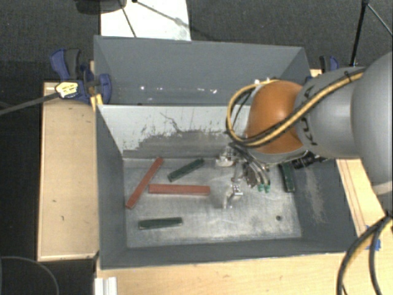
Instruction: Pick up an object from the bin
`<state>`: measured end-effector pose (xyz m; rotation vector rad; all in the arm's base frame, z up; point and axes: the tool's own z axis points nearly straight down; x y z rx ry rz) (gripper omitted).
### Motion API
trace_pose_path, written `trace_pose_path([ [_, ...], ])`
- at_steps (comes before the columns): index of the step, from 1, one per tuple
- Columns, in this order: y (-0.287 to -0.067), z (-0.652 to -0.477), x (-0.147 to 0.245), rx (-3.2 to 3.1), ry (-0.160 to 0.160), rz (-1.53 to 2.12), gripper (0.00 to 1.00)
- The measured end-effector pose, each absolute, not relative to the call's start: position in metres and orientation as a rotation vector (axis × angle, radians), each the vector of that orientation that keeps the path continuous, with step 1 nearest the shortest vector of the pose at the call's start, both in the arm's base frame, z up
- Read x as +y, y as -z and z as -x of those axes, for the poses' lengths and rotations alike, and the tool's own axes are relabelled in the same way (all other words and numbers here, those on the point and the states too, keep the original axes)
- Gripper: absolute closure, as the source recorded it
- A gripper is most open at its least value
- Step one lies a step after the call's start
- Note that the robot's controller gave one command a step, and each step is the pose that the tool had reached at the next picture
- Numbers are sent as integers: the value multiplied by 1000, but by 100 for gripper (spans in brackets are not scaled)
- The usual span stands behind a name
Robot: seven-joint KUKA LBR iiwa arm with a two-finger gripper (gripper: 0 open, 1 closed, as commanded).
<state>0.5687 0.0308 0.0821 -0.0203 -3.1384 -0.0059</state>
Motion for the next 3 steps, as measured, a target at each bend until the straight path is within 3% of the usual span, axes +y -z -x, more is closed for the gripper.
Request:
trace_pose_path([
  [1,-76,-581,88,-3125,2,-416,100],
  [2,-76,-581,88,-3125,2,-417,100],
  [3,-243,-576,92,-3118,1,-428,100],
])
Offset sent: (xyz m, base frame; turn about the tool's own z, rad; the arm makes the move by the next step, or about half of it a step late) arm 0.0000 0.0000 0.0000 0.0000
